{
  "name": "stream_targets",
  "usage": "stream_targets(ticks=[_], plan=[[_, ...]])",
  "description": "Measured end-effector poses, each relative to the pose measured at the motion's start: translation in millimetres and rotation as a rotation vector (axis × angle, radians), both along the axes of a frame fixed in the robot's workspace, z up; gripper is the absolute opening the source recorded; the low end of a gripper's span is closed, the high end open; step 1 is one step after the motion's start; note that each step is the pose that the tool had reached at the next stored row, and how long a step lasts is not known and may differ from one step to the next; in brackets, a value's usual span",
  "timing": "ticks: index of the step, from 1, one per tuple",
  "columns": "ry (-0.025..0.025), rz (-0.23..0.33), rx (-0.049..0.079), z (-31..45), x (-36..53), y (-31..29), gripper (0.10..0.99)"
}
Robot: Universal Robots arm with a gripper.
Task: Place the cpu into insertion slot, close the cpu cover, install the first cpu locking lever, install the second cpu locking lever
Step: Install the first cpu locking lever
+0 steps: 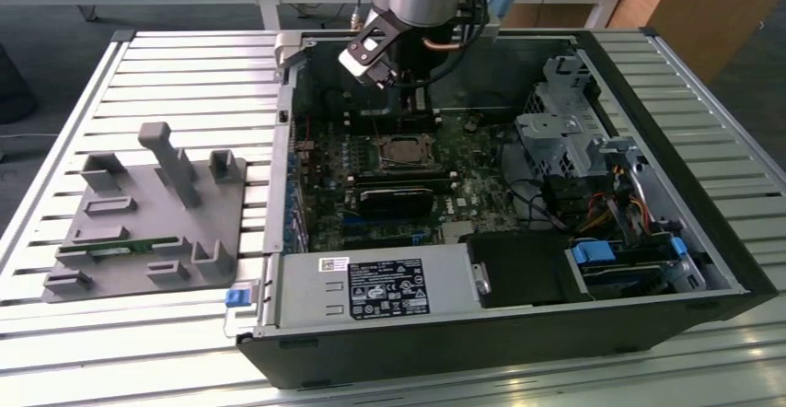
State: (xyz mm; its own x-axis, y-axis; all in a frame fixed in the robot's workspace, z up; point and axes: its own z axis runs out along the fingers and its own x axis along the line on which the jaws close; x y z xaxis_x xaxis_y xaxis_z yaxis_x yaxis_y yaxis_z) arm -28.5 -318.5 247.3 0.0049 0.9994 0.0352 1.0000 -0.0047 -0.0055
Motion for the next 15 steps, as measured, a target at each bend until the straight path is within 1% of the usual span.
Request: stream_targets(ticks=[8, 15], plan=[[-0.0015, 0.0, 0.0, 5.5, 0.0, 0.0, 0.106], [-0.0024, 0.0, 0.0, 13.0, 0.0, 0.0, 0.106]])
